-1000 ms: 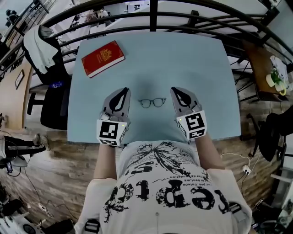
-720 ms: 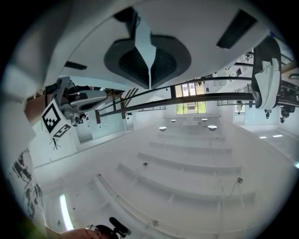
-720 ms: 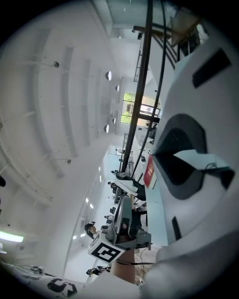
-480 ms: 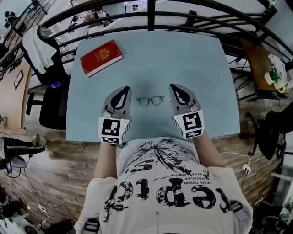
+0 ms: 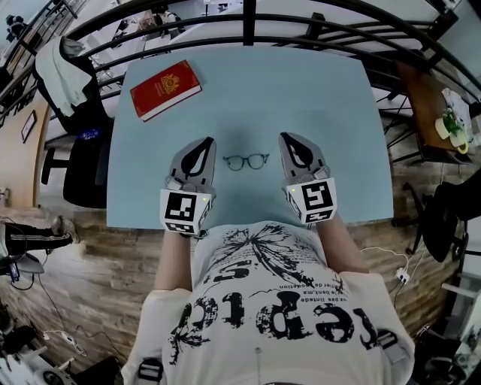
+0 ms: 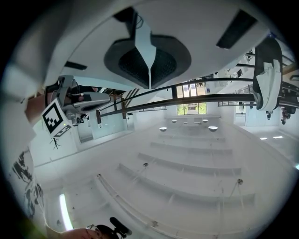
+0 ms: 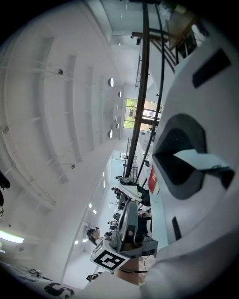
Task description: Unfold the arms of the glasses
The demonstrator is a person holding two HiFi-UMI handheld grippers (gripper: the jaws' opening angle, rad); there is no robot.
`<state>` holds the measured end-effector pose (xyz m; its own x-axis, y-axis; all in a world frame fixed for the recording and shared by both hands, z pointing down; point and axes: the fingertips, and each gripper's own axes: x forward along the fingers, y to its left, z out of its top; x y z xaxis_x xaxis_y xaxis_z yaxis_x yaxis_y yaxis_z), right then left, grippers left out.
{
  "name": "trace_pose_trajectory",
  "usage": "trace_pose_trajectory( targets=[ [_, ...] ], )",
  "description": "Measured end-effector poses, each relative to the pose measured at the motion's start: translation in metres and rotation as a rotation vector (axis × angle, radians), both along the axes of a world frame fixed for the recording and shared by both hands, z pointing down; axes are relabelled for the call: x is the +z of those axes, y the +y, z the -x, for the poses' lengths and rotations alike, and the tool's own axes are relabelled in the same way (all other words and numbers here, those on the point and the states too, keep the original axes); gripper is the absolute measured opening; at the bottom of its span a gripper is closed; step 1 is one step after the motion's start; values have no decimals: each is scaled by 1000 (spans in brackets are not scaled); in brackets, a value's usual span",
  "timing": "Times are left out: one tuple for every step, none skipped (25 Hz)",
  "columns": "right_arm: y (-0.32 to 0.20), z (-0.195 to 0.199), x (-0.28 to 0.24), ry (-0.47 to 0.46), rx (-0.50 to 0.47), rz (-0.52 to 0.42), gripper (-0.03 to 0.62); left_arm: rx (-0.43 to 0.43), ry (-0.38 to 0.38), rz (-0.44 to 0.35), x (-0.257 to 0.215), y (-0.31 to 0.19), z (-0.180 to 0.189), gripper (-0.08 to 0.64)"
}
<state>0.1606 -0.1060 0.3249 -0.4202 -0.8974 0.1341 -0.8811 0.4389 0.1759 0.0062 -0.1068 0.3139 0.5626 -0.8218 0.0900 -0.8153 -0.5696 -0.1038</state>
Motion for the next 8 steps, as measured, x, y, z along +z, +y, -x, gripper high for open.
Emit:
trace_pose_trajectory(
  targets=[
    [0, 1, -1, -1, -2, -1, 9, 1, -1, 0, 0, 0, 0, 26],
    [0, 2, -1, 0, -3, -1, 9, 1, -1, 0, 0, 1, 0, 26],
    [0, 3, 0, 2, -5, -1, 8, 1, 0, -1, 0, 1, 1, 26],
    [0, 4, 1, 3, -7, -1, 9, 1, 2, -3, 0, 1, 2, 26],
    [0, 5, 1, 3, -9, -2, 9, 0, 4, -6, 1, 0, 2, 26],
    [-1, 6, 2, 3, -11, -2, 8, -1, 5, -10, 1, 0, 3, 26],
    [-1, 7, 2, 2, -13, -3, 9, -2, 4, -13, 1, 0, 3, 26],
    [-1, 7, 2, 1, -15, -4, 9, -3, 3, -17, 1, -1, 4, 26]
  ],
)
